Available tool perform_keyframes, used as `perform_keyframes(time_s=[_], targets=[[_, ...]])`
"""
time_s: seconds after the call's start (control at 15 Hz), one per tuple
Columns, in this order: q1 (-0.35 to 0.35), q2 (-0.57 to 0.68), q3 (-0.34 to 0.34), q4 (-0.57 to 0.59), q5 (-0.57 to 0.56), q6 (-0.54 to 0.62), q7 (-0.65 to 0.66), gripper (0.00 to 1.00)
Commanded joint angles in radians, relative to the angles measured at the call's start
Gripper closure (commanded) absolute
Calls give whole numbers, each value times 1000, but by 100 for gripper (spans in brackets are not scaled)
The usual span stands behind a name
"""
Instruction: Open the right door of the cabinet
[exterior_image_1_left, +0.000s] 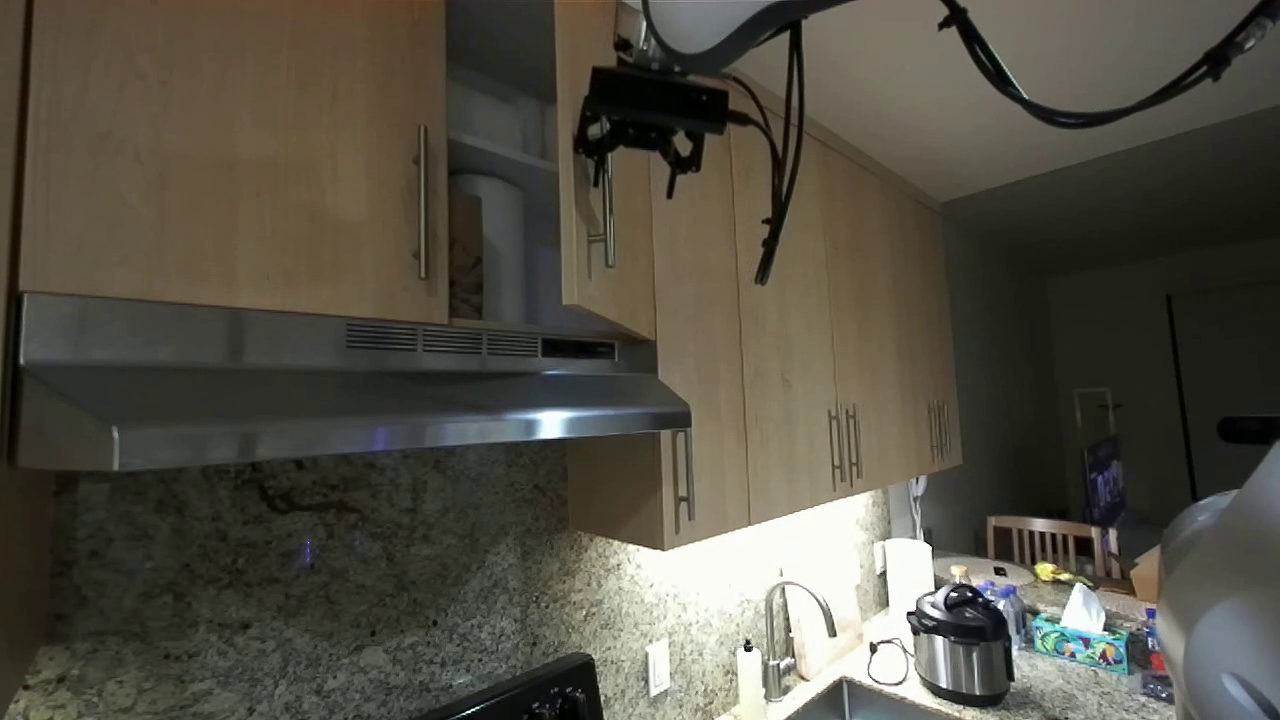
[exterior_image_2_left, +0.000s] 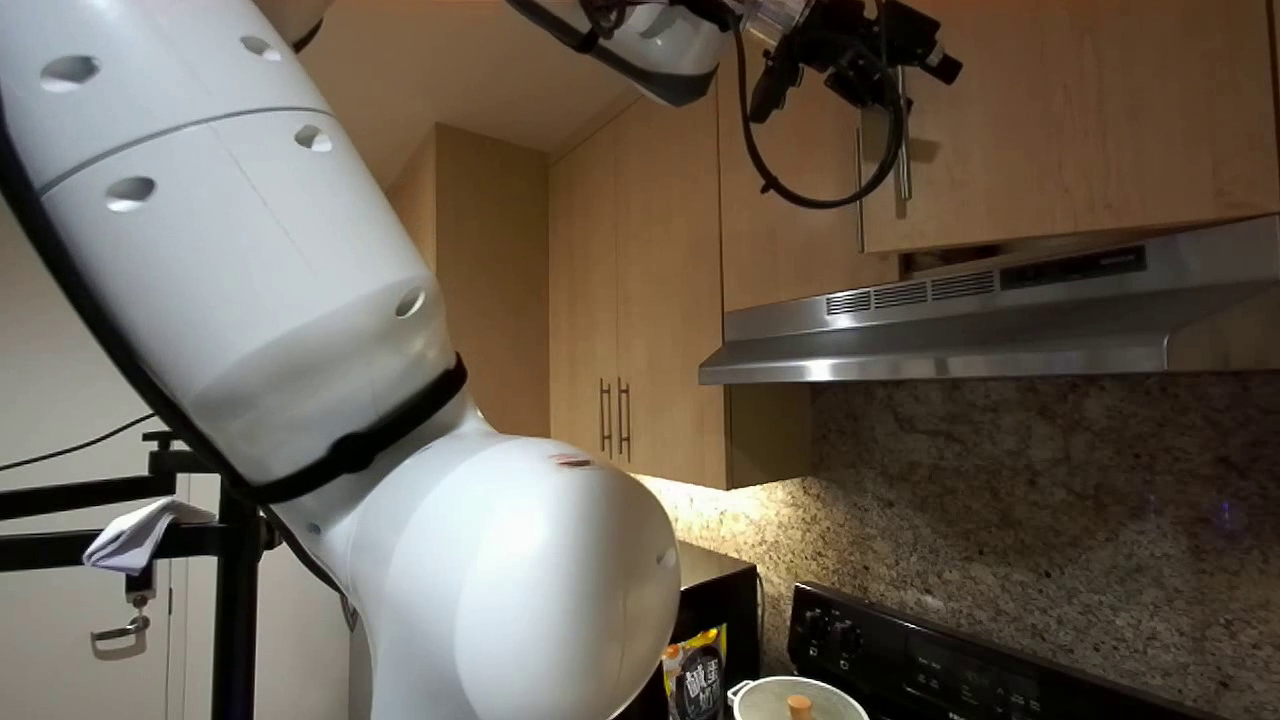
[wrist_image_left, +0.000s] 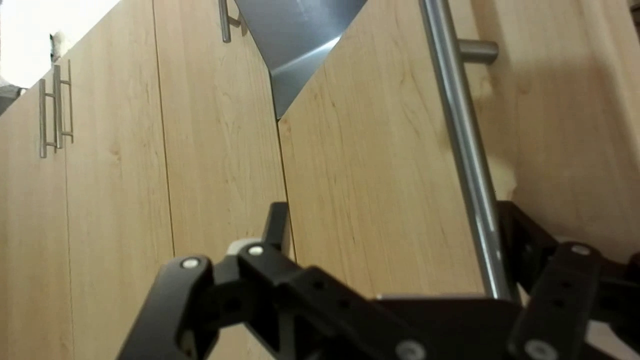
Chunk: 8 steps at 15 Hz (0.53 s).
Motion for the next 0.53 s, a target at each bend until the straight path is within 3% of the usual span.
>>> perform_keyframes(time_s=[0.0,0.47], targets=[[-50,-45,-33,-52,79,54,-95,0],[-113,-44,-29,-58,224,113,-231,0]])
